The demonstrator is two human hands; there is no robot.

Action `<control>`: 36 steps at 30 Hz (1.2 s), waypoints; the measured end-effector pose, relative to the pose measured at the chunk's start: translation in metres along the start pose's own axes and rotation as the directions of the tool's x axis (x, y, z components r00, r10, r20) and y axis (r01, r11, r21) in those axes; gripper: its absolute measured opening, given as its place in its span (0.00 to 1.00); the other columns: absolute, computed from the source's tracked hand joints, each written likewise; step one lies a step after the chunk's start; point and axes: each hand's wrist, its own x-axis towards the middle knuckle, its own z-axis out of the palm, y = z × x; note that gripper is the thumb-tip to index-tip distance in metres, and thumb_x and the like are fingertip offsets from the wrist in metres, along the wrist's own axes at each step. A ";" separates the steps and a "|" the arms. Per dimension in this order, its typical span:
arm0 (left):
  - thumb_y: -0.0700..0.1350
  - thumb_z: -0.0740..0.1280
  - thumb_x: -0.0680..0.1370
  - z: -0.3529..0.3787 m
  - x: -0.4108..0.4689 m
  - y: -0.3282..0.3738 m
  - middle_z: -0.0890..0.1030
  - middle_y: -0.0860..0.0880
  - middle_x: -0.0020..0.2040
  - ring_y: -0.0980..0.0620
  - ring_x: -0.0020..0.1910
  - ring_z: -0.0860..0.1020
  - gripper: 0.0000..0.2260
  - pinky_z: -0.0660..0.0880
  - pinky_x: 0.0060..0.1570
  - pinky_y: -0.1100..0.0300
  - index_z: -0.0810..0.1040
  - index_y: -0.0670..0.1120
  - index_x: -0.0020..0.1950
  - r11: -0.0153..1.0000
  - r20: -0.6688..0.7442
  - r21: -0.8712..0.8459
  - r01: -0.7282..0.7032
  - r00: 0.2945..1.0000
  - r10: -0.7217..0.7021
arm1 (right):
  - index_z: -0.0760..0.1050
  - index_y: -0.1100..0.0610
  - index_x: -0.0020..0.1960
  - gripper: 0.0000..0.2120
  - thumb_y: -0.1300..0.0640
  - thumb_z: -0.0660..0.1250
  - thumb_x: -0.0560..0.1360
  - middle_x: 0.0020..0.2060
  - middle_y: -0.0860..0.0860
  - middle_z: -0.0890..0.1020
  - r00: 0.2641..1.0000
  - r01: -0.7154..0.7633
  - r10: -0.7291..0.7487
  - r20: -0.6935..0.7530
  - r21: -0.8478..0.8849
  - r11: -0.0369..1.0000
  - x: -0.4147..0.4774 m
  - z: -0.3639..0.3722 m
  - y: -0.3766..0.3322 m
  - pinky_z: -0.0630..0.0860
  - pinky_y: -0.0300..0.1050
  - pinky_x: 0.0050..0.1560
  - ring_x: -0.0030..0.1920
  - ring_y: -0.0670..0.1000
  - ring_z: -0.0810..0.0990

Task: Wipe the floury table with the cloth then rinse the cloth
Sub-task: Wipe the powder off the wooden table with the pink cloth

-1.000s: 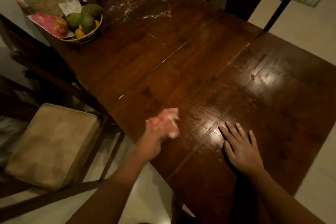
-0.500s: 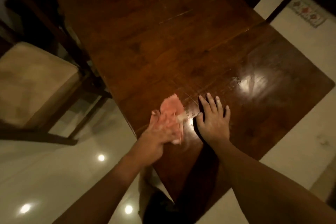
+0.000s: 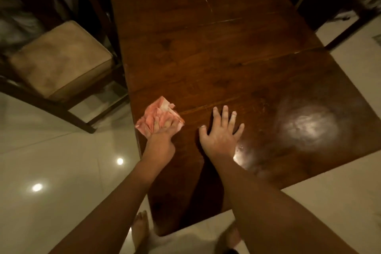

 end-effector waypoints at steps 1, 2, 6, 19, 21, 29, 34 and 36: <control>0.33 0.57 0.79 0.004 0.002 0.005 0.46 0.56 0.79 0.47 0.80 0.43 0.33 0.38 0.77 0.43 0.51 0.56 0.79 0.999 0.015 -0.034 0.038 0.999 -0.038 | 0.54 0.47 0.81 0.35 0.39 0.54 0.76 0.82 0.51 0.50 0.999 0.035 -0.036 0.009 0.037 0.999 -0.001 -0.001 0.002 0.39 0.67 0.76 0.81 0.58 0.43; 0.32 0.57 0.78 0.008 -0.004 0.013 0.50 0.55 0.80 0.48 0.80 0.45 0.32 0.45 0.78 0.43 0.55 0.55 0.79 0.994 -0.022 -0.097 0.054 0.998 -0.057 | 0.55 0.45 0.80 0.34 0.39 0.56 0.76 0.82 0.50 0.50 0.994 0.104 -0.108 0.030 0.090 0.990 -0.003 -0.002 0.008 0.38 0.66 0.76 0.81 0.57 0.42; 0.33 0.55 0.81 0.032 -0.036 0.052 0.60 0.55 0.76 0.52 0.78 0.57 0.26 0.53 0.77 0.55 0.64 0.52 0.76 0.973 -0.119 -0.225 0.056 0.989 -0.084 | 0.57 0.35 0.78 0.26 0.42 0.54 0.80 0.80 0.39 0.54 0.828 0.528 -0.545 0.134 0.144 0.837 -0.011 -0.027 0.094 0.43 0.60 0.79 0.81 0.46 0.46; 0.32 0.53 0.80 0.127 0.037 0.279 0.56 0.56 0.80 0.50 0.80 0.48 0.32 0.46 0.77 0.40 0.61 0.60 0.77 0.981 0.102 -0.193 -0.035 0.993 0.055 | 0.70 0.46 0.73 0.23 0.51 0.66 0.79 0.71 0.46 0.72 0.923 0.310 -0.303 0.236 0.007 0.951 0.041 -0.154 0.392 0.75 0.53 0.63 0.69 0.53 0.69; 0.37 0.53 0.82 0.117 0.068 0.296 0.52 0.59 0.79 0.53 0.79 0.44 0.29 0.40 0.74 0.33 0.58 0.63 0.77 0.987 0.108 -0.161 0.014 0.994 0.003 | 0.65 0.46 0.76 0.26 0.49 0.65 0.79 0.71 0.47 0.69 0.915 0.311 -0.293 0.279 -0.022 0.950 0.059 -0.161 0.403 0.75 0.52 0.63 0.69 0.54 0.67; 0.47 0.49 0.85 0.078 0.212 0.341 0.49 0.59 0.80 0.49 0.80 0.43 0.23 0.37 0.69 0.30 0.53 0.64 0.78 0.998 0.123 0.003 0.070 0.990 -0.070 | 0.54 0.38 0.79 0.30 0.40 0.57 0.78 0.77 0.44 0.59 0.801 0.461 -0.346 0.489 -0.134 0.877 0.161 -0.217 0.432 0.65 0.52 0.71 0.76 0.52 0.60; 0.47 0.48 0.85 0.079 0.277 0.378 0.44 0.58 0.81 0.45 0.80 0.41 0.24 0.43 0.69 0.26 0.47 0.63 0.79 0.991 0.155 0.013 0.131 0.979 -0.132 | 0.55 0.38 0.78 0.29 0.44 0.57 0.78 0.76 0.43 0.60 0.737 0.568 -0.421 0.529 -0.146 0.810 0.247 -0.270 0.439 0.66 0.50 0.70 0.75 0.51 0.60; 0.46 0.49 0.84 0.079 0.292 0.385 0.44 0.57 0.81 0.43 0.79 0.40 0.25 0.44 0.68 0.25 0.46 0.63 0.79 0.988 0.184 0.009 0.152 0.971 -0.151 | 0.56 0.38 0.77 0.27 0.45 0.57 0.79 0.76 0.44 0.60 0.743 0.582 -0.455 0.491 -0.139 0.801 0.282 -0.289 0.424 0.65 0.51 0.71 0.75 0.52 0.60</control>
